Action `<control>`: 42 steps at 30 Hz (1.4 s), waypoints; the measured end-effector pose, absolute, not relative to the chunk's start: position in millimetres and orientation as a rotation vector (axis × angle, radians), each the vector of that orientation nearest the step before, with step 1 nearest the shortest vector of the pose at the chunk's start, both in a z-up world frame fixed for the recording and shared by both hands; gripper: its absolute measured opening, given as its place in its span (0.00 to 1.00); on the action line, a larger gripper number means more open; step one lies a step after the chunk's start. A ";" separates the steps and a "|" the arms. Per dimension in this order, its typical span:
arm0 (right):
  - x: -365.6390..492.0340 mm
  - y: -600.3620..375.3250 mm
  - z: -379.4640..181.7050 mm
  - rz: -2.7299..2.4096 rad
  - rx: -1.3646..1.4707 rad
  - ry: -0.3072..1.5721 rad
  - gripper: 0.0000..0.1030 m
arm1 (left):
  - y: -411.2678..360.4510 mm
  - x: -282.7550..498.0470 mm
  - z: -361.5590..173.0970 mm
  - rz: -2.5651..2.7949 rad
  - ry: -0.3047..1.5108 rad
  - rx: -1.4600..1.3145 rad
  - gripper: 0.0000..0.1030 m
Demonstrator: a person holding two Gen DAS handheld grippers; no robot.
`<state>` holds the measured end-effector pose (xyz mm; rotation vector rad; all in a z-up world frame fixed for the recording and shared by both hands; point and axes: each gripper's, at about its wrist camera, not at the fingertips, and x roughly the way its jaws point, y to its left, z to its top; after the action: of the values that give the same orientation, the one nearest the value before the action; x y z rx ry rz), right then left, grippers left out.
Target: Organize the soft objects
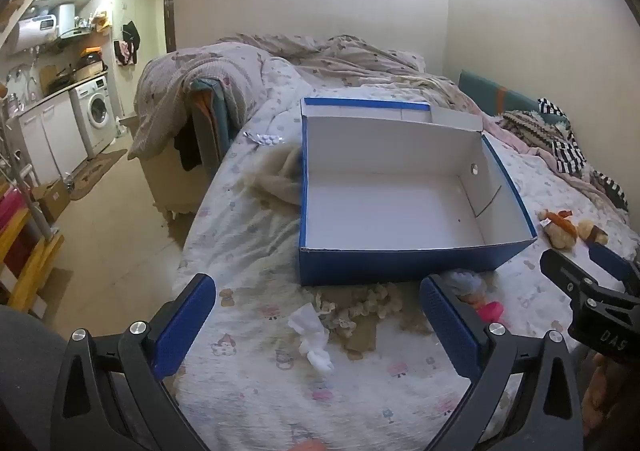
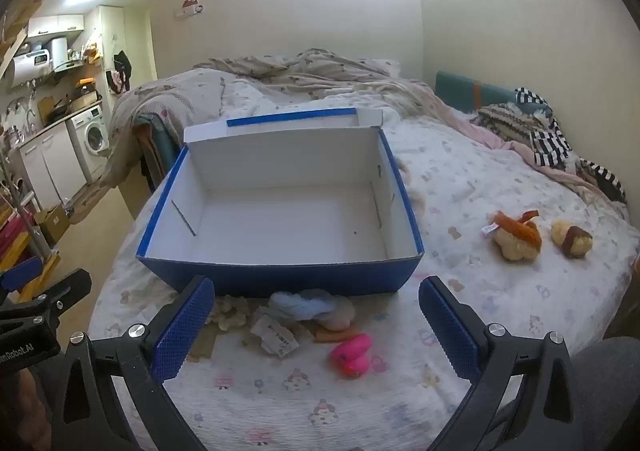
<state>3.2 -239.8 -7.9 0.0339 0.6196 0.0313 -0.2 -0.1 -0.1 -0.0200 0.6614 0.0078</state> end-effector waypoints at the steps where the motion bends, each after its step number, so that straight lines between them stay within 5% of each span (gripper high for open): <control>1: 3.3 -239.7 -7.9 0.032 0.034 0.619 1.00 | 0.2 -0.1 0.0 0.005 0.663 -0.026 0.99; 42: 3.9 -238.3 -6.7 0.005 0.003 0.625 1.00 | -0.3 -0.6 -4.2 0.001 0.678 -0.019 0.99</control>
<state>3.9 -238.3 -6.7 0.0030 0.6250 0.0052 -0.6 -0.3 -4.2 -0.0191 0.6780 0.0009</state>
